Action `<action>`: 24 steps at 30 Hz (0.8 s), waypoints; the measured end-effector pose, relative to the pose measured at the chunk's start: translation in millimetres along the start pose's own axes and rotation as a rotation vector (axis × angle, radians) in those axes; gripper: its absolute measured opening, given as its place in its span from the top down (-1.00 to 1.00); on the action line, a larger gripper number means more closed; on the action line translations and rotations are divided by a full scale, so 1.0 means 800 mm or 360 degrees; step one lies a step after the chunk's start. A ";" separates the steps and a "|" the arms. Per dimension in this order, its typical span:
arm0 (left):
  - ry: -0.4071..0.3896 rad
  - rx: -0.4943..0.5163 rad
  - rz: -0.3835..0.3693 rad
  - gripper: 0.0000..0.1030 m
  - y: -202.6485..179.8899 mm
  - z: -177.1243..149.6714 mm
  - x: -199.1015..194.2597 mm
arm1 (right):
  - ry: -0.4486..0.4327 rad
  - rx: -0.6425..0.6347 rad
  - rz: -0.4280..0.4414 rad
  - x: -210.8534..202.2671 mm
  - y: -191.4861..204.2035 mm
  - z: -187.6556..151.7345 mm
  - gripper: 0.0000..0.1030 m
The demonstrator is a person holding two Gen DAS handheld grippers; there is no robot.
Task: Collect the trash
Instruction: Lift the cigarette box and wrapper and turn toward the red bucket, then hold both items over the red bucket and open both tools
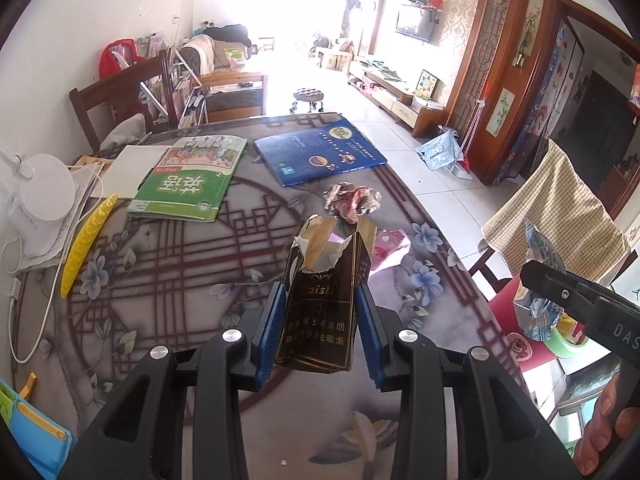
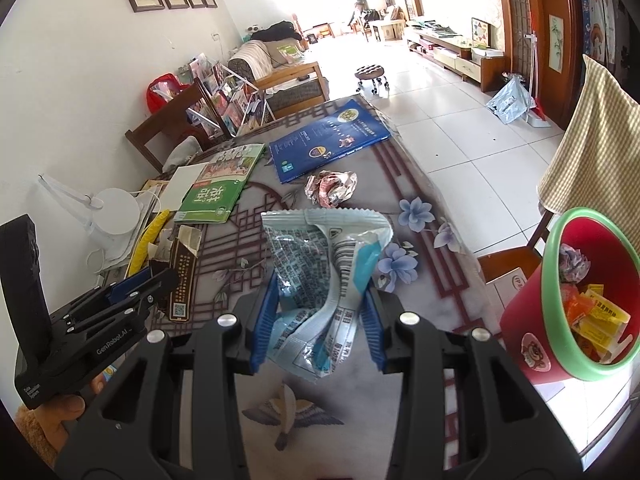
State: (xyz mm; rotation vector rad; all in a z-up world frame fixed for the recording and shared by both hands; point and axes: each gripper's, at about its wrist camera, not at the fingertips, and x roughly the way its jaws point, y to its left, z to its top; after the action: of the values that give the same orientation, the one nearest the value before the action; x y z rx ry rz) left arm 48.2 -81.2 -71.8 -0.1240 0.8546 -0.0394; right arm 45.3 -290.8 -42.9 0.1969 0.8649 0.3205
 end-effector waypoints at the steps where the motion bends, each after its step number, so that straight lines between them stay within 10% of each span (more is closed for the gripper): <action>1: -0.0002 -0.0001 0.0002 0.35 -0.007 0.000 -0.001 | -0.0001 -0.0002 0.0006 -0.002 -0.004 0.001 0.26; 24: 0.0016 0.0045 -0.0098 0.34 -0.180 0.002 0.017 | -0.0028 0.0041 0.0013 -0.060 -0.165 0.023 0.26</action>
State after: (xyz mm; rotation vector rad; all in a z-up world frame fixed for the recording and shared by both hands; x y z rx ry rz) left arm 60.2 -225.3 -63.3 -0.1234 0.8599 -0.1099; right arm 56.1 -432.0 -36.4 0.2272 0.8512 0.3148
